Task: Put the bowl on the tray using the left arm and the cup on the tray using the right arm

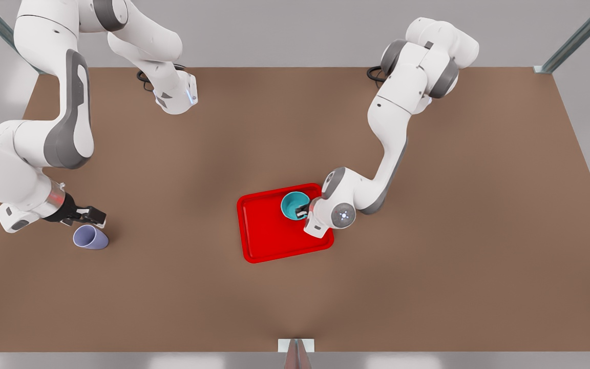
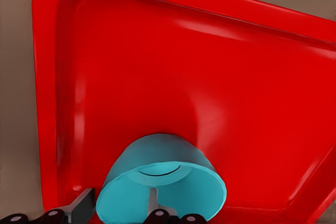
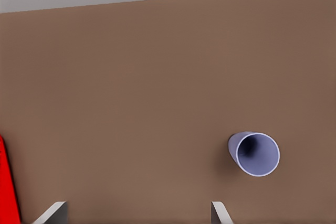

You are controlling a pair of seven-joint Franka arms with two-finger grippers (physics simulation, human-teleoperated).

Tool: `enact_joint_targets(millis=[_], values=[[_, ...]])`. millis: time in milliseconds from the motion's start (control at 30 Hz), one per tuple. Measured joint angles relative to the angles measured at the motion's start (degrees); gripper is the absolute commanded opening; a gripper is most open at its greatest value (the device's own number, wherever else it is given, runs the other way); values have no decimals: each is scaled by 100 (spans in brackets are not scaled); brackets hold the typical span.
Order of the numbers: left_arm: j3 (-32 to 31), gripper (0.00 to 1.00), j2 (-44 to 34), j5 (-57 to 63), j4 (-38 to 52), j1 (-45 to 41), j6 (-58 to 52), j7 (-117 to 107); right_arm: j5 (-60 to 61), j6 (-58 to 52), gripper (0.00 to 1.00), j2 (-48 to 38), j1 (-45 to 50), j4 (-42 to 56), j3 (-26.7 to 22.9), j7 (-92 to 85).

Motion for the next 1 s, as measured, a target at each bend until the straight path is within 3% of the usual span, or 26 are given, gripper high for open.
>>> enact_joint_targets(millis=[100, 167, 200, 233, 333, 367, 400, 433, 667, 1000], values=[[37, 99, -60, 101, 101, 65, -9, 44, -9, 3, 100, 0, -5, -3, -5, -8], [114, 99, -521, 372, 120, 163, -547, 61, -9, 3, 100, 1, -8, 0, 0, -8], [299, 99, -1228, 601, 400, 828, -1876, 885, -7, 3, 100, 8, -10, 0, 0, -8], [660, 99, -1796, 893, 429, 1095, -2530, 2376, -1, 3, 100, 7, -9, 0, 0, -8], [1769, 99, -2549, 1749, 396, 1144, -3531, 4487, 0, 3, 100, 9, -9, 0, 0, -8], [1488, 99, -3016, 1937, 46, 1594, -3542, 4550, 0, 3, 100, 9, -9, 0, 0, -16], [368, 99, -3602, 2117, -554, 2624, -3444, 4577, -1, 3, 100, 59, -14, 0, -5, -25], [176, 99, -3747, 2312, -776, 2691, -3370, 4580, -13, 6, 100, 207, -28, 141, -4, -26], [141, 100, -3845, 2745, -689, 2675, -3983, 4715, -418, 803, 100, 1282, -430, 290, -36, -486], [189, 100, -3893, 2798, -689, 2683, -4003, 4712, 334, 1119, 100, 1169, -1113, -311, -39, -1654]])
